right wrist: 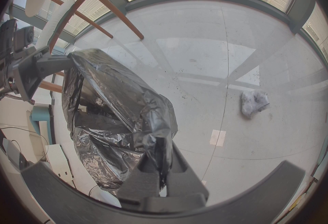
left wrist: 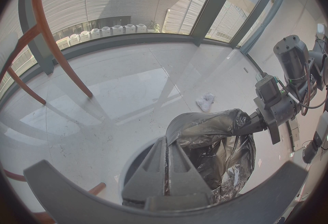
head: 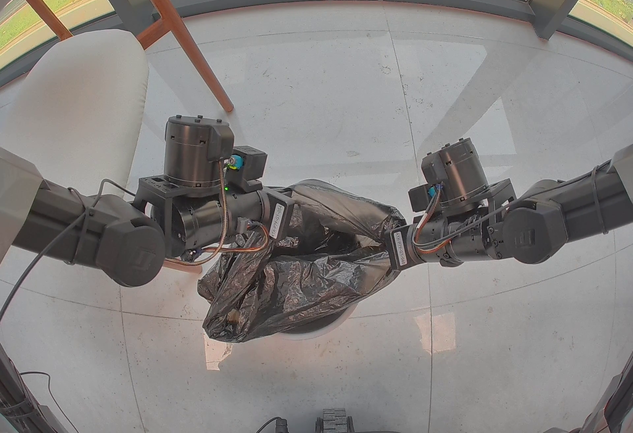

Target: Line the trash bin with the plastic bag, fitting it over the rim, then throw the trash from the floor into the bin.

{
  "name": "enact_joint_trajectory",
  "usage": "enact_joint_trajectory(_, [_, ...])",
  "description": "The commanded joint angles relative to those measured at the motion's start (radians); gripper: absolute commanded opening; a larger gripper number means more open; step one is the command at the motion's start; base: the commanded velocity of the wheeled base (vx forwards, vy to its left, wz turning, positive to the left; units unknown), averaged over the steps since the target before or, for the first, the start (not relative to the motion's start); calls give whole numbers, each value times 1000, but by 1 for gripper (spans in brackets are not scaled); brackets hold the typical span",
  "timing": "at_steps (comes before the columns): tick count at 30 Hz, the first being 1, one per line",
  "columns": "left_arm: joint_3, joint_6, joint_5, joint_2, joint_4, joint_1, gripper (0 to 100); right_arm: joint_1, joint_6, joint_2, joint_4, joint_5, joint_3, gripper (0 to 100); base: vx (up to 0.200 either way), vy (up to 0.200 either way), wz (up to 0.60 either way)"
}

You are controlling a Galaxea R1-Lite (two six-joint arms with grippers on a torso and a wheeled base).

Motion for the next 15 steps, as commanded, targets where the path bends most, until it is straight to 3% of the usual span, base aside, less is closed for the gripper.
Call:
enact_joint_trajectory(1, [7, 0, 2, 25, 0, -25, 0, -8, -2, 23, -15, 17, 33, 0, 0, 0, 0])
enact_joint_trajectory(9, [50, 8, 6, 53, 0, -64, 0, -12, -25, 111, -209, 22, 107, 0, 0, 0, 0])
enact_joint_trajectory(15, [48, 4, 8, 59, 0, -74, 0, -18, -55, 125, -222, 23, 125, 0, 0, 0, 0])
